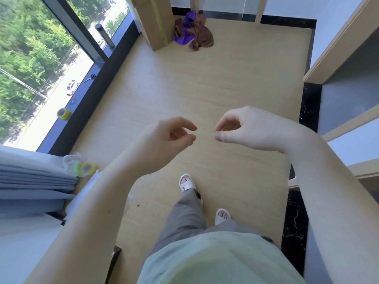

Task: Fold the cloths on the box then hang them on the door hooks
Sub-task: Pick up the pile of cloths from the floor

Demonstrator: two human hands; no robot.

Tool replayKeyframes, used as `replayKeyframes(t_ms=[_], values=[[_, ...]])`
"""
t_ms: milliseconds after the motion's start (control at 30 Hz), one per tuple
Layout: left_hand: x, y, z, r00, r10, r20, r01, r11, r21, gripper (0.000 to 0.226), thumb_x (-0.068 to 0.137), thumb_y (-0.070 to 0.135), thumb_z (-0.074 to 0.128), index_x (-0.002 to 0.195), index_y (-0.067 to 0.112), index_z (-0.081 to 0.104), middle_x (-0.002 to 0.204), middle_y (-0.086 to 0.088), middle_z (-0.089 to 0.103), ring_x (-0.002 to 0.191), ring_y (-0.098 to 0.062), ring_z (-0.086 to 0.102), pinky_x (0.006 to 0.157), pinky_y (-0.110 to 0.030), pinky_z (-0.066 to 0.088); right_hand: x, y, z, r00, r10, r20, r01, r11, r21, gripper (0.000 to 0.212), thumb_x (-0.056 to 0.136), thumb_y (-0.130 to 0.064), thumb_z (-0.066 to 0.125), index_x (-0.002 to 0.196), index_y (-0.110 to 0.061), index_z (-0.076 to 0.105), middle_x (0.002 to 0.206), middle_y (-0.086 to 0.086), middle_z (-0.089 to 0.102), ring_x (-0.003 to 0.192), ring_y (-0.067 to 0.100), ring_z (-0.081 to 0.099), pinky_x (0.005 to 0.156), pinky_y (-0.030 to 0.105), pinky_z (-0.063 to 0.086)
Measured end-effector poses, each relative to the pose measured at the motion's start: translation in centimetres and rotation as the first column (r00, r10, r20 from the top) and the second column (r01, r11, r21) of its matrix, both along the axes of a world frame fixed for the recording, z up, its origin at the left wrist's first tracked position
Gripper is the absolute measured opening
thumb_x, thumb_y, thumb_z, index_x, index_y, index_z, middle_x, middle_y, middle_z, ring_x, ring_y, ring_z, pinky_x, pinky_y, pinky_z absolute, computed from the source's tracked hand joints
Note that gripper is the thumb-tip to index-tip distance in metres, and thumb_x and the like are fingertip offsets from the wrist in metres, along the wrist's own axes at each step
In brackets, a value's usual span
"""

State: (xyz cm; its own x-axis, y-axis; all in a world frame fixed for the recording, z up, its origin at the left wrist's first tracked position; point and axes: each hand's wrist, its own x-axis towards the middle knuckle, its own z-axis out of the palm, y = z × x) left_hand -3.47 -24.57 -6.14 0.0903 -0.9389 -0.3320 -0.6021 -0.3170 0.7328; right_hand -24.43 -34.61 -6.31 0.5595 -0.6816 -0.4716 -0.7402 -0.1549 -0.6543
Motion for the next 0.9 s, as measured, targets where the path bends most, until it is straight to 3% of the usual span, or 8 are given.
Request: replayKeyframes(t_ms=[133,300,400,700,900], values=[[2.0,-3.8,-0.8,1.000,-0.028,-0.003,0.028,1.000,0.004,0.014,0.097,0.036,0.065,0.110,0.038,0.068,0.092,0.012,0.073,0.086,0.001,0.066,0.065,-0.007,0.046,1.5,-3.4,-0.4,1.000,-0.019,-0.013,0.019,1.000,0.008,0.017,0.093,-0.047,0.069,0.103,-0.034,0.071,0.100,-0.021,0.068,0.097,0.002,0.063,0.087,0.027,0.052],[5.7,-10.4,-1.6,0.997,-0.061,-0.040,0.062,0.998,0.006,0.013,0.096,0.040,0.065,0.109,0.043,0.067,0.094,0.014,0.072,0.090,0.000,0.067,0.075,-0.020,0.053,5.4,-8.9,-0.6,0.997,-0.039,-0.060,0.041,0.999,0.029,0.021,0.091,-0.051,0.068,0.106,-0.037,0.069,0.102,-0.022,0.067,0.099,0.002,0.064,0.093,0.032,0.053],[8.7,-14.3,-1.8,0.996,-0.073,-0.055,0.074,0.997,0.013,0.014,0.096,0.040,0.064,0.110,0.043,0.067,0.095,0.014,0.072,0.090,-0.001,0.067,0.075,-0.020,0.054,8.4,-12.8,-0.4,0.994,-0.055,-0.091,0.057,0.998,0.015,0.024,0.093,-0.050,0.067,0.112,-0.036,0.067,0.105,-0.022,0.066,0.101,0.006,0.065,0.094,0.034,0.053],[15.9,-24.3,-1.2,0.988,-0.153,-0.035,0.154,0.988,0.030,0.014,0.096,0.040,0.064,0.110,0.043,0.066,0.096,0.015,0.072,0.091,-0.001,0.067,0.081,-0.029,0.058,14.4,-21.1,0.3,0.985,-0.167,-0.051,0.167,0.986,-0.013,0.025,0.095,-0.048,0.065,0.117,-0.036,0.065,0.102,-0.022,0.065,0.099,0.004,0.064,0.087,0.027,0.052],[16.9,-30.1,-1.6,0.978,-0.206,-0.043,0.208,0.976,0.056,0.014,0.096,0.041,0.065,0.110,0.044,0.066,0.094,0.018,0.071,0.090,0.002,0.066,0.078,-0.023,0.056,15.0,-26.4,0.1,0.969,-0.244,-0.039,0.244,0.970,-0.006,0.024,0.094,-0.047,0.067,0.116,-0.038,0.065,0.107,-0.021,0.067,0.099,0.002,0.065,0.078,0.024,0.051]])
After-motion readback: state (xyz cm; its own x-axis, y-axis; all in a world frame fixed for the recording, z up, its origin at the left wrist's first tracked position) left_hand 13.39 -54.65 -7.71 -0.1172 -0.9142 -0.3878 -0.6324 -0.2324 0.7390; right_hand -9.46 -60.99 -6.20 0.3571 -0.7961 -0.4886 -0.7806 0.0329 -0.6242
